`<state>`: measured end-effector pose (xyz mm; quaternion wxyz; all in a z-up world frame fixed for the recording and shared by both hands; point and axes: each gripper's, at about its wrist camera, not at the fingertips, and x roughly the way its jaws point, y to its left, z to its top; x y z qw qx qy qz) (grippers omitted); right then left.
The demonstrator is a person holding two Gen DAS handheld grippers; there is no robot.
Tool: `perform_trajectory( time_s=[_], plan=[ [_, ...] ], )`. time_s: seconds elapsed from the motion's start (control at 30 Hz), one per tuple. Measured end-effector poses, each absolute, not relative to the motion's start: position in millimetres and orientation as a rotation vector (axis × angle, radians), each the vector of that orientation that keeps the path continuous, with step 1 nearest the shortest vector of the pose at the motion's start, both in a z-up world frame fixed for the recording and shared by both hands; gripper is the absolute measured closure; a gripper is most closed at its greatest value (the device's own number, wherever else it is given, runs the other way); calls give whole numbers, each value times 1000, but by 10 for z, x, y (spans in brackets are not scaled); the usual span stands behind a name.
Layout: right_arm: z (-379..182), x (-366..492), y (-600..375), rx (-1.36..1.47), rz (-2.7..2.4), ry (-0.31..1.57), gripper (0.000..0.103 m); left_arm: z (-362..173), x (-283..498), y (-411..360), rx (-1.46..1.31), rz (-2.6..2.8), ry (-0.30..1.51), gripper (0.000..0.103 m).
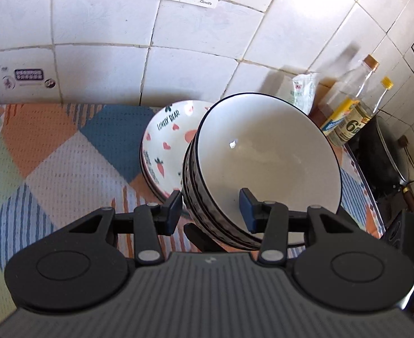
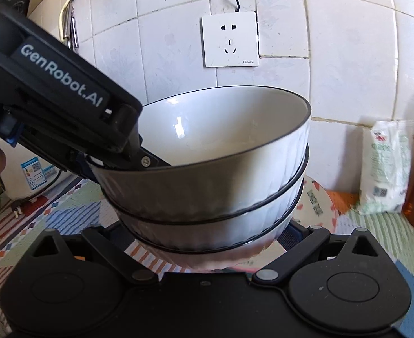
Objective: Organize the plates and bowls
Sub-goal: 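Lift the bowl stack and carry it onto the bunny plate stack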
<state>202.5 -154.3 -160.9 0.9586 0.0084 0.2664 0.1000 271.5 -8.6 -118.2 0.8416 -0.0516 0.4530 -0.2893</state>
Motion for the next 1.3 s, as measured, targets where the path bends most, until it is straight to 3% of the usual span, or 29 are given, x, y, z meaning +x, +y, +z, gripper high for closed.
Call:
perform_trajectory(
  time_s=[0.63, 1.3],
  plan=[
    [-1969, 2798, -1723, 47, 167, 619, 2, -1594, 3475, -520, -78, -622, 1039, 61],
    [-2115, 2844, -1857, 52, 154, 695, 2, -1736, 3410, -719, -52, -586, 1048, 61]
  ],
)
